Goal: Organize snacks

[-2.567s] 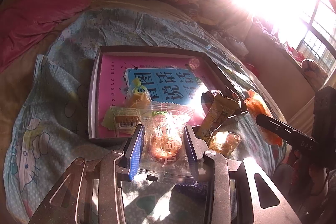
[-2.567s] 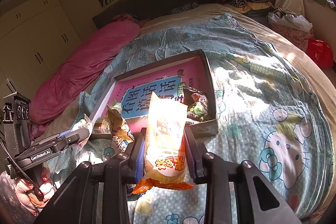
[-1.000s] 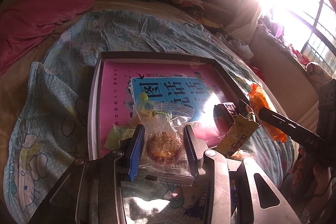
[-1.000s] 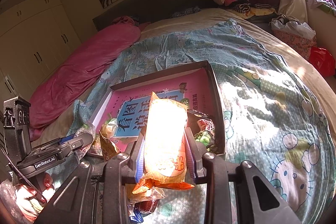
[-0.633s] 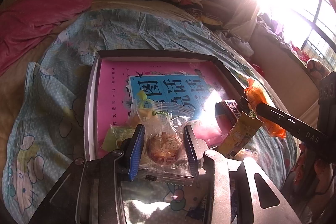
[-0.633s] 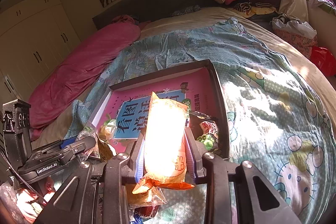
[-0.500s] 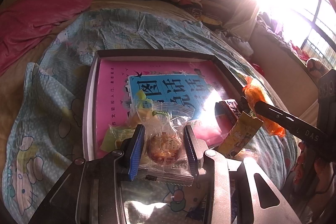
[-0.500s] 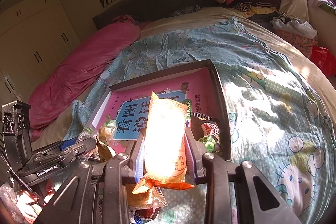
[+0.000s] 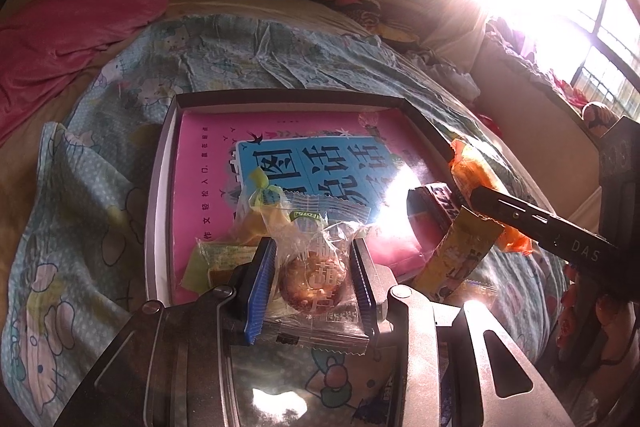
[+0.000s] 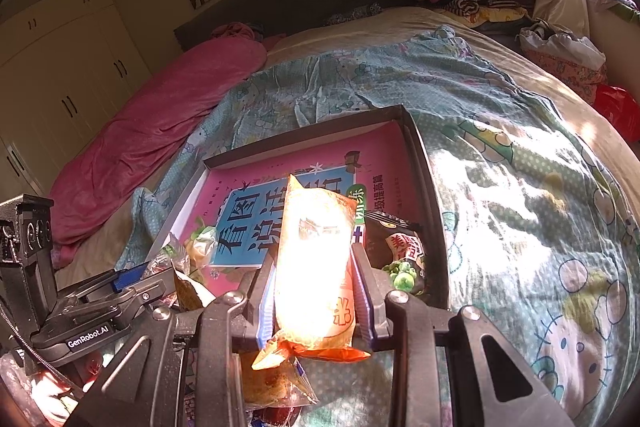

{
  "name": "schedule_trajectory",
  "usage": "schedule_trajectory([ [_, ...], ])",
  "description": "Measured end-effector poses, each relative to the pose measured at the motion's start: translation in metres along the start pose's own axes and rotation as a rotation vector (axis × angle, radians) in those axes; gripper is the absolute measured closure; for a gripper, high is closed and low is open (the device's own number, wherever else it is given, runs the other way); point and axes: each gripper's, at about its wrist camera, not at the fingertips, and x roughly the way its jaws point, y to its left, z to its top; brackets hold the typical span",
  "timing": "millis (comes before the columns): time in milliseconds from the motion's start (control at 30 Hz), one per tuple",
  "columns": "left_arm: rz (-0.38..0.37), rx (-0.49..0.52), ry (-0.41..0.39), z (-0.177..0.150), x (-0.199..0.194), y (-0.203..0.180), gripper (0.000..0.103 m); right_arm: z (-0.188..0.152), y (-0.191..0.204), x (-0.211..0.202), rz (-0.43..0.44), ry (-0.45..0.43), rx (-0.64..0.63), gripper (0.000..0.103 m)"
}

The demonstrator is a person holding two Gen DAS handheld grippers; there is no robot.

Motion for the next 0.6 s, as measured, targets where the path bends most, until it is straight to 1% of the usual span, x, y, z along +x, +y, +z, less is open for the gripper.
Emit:
schedule_trajectory([
  [300, -0.01, 0.012, 0.003, 0.001, 0.004, -0.003, 0.064, -0.002, 0.0, 0.007, -0.002, 0.015, -0.01, 0.069],
  [600, -0.009, 0.048, 0.007, 0.002, 0.008, -0.011, 0.064, 0.0, 0.006, 0.016, 0.011, 0.032, -0.027, 0.07],
])
